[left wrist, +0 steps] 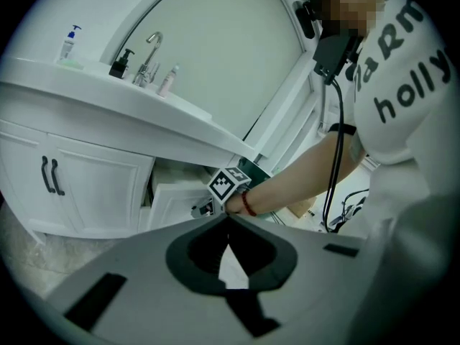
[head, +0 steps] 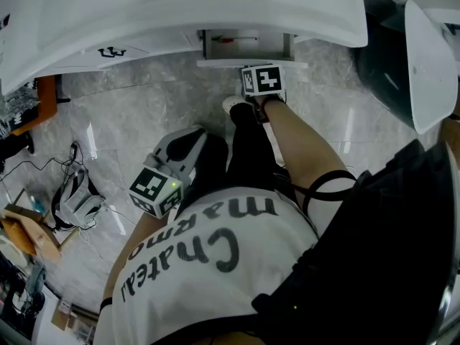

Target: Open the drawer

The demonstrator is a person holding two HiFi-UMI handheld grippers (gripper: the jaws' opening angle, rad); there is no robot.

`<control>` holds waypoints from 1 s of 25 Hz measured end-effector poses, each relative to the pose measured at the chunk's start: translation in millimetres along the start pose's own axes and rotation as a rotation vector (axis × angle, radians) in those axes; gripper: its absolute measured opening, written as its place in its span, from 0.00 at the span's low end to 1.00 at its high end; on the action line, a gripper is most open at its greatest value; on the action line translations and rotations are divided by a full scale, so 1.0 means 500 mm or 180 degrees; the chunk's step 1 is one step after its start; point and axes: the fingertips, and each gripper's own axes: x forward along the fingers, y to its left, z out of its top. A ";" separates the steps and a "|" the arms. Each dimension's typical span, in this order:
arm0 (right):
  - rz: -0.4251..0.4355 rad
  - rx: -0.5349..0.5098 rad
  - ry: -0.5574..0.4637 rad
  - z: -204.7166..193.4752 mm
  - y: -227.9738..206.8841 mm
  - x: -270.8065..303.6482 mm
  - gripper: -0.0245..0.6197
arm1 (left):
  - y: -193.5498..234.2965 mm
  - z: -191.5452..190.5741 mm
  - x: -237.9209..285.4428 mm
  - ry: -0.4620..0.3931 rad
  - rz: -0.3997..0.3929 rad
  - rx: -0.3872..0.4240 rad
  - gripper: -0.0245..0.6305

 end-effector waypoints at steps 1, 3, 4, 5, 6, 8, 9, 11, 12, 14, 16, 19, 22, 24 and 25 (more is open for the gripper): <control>-0.0004 -0.0008 0.0002 -0.001 0.000 0.000 0.24 | 0.002 0.001 0.000 0.0003 -0.0004 0.0004 0.05; -0.0010 -0.0021 0.0005 -0.002 0.000 -0.001 0.24 | 0.005 0.004 0.000 -0.0003 -0.0009 0.0011 0.05; -0.0015 -0.0032 0.0005 -0.003 0.000 -0.001 0.24 | 0.006 0.005 0.000 -0.0003 -0.0015 0.0017 0.05; -0.0022 -0.0044 0.0005 -0.003 0.000 -0.002 0.23 | 0.007 0.006 -0.001 0.0001 -0.0023 0.0024 0.05; -0.0032 -0.0053 0.0006 -0.003 0.000 -0.002 0.23 | 0.007 0.006 -0.001 0.0007 -0.0031 0.0030 0.05; -0.0057 -0.0069 0.0000 -0.004 0.001 -0.003 0.23 | 0.009 0.005 -0.003 0.0024 -0.0044 0.0034 0.05; -0.0070 -0.0081 -0.0010 -0.005 0.001 -0.004 0.23 | 0.009 0.004 -0.004 0.0032 -0.0048 0.0032 0.05; -0.0093 -0.0092 -0.0042 -0.005 0.001 -0.005 0.23 | 0.010 0.004 -0.003 0.0038 -0.0052 0.0036 0.05; -0.0100 -0.0087 -0.0058 -0.005 0.000 -0.005 0.23 | 0.010 0.005 -0.003 0.0033 -0.0054 0.0048 0.05; -0.0105 -0.0084 -0.0072 -0.004 0.000 -0.005 0.23 | 0.011 0.007 -0.002 0.0021 -0.0061 0.0078 0.05; -0.0100 -0.0089 -0.0068 -0.004 0.001 -0.006 0.23 | 0.010 0.005 -0.001 0.0032 -0.0073 0.0091 0.05; -0.0115 -0.0081 -0.0069 -0.005 0.002 -0.008 0.23 | 0.009 0.004 -0.001 0.0037 -0.0086 0.0099 0.05; -0.0126 -0.0058 -0.0079 -0.007 0.003 -0.009 0.23 | 0.006 0.003 -0.003 0.0040 -0.0095 0.0100 0.05; -0.0133 -0.0046 -0.0089 -0.008 0.003 -0.009 0.23 | 0.005 -0.001 -0.005 0.0053 -0.0100 0.0091 0.05; -0.0141 -0.0039 -0.0089 -0.008 0.002 -0.008 0.23 | 0.005 -0.003 -0.005 0.0060 -0.0103 0.0086 0.05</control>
